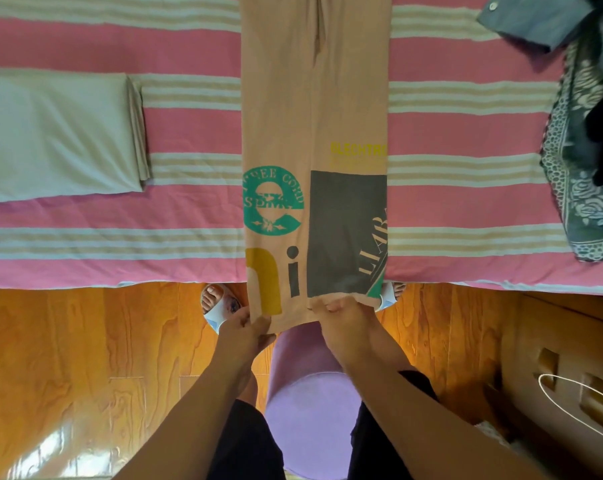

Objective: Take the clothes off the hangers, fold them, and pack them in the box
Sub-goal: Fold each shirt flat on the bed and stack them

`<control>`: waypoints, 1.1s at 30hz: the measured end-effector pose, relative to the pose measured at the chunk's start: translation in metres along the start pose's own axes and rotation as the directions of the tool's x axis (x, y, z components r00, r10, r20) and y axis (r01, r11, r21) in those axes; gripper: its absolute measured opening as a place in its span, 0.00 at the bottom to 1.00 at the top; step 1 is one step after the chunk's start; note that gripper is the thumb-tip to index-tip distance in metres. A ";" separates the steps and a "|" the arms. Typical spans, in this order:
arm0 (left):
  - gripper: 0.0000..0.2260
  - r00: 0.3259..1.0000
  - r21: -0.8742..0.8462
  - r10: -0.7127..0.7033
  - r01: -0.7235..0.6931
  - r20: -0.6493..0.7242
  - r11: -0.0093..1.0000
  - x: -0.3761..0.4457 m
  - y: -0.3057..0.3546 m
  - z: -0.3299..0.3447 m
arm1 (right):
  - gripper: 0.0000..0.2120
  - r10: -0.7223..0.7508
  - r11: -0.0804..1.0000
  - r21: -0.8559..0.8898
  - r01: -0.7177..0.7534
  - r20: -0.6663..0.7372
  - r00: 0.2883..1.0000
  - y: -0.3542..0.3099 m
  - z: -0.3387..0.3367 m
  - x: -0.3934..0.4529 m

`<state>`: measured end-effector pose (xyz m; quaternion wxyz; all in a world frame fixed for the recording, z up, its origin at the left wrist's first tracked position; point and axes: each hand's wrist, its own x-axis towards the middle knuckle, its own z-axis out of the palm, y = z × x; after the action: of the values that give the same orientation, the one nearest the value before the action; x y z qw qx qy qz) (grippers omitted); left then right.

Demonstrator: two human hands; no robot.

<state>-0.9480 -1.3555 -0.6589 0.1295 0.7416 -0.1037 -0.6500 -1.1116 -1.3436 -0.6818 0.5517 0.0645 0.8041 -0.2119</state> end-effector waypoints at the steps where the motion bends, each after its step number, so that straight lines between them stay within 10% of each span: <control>1: 0.07 1.000 0.013 0.002 -0.002 -0.009 1.000 0.001 -0.001 -0.001 | 0.16 0.091 0.986 0.138 -0.092 0.015 0.996 -0.002 0.005 0.001; 4: 0.06 1.000 0.047 0.003 -0.003 0.001 0.999 0.003 -0.001 -0.004 | 0.16 0.350 0.769 0.503 -0.394 0.184 0.918 -0.008 0.013 0.010; 9: 0.07 0.999 0.078 -0.016 0.012 0.039 0.997 0.006 0.002 -0.008 | 0.11 0.390 0.650 0.589 -0.480 0.283 0.876 -0.011 0.014 0.018; 23: 0.05 0.999 0.043 -0.038 0.037 0.024 0.998 0.009 -0.003 -0.010 | 0.15 0.312 0.713 0.618 -0.331 0.143 0.939 0.008 0.013 0.006; 33: 0.10 0.991 -0.059 -0.100 0.106 0.093 0.993 0.005 -0.004 -0.007 | 0.16 0.373 0.600 0.605 -0.523 0.367 0.852 -0.002 0.014 -0.002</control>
<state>-0.9403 -1.3534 -0.6642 0.1145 0.7114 -0.0503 -0.6916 -1.1000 -1.3508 -0.6837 0.6015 0.4425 0.5639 -0.3527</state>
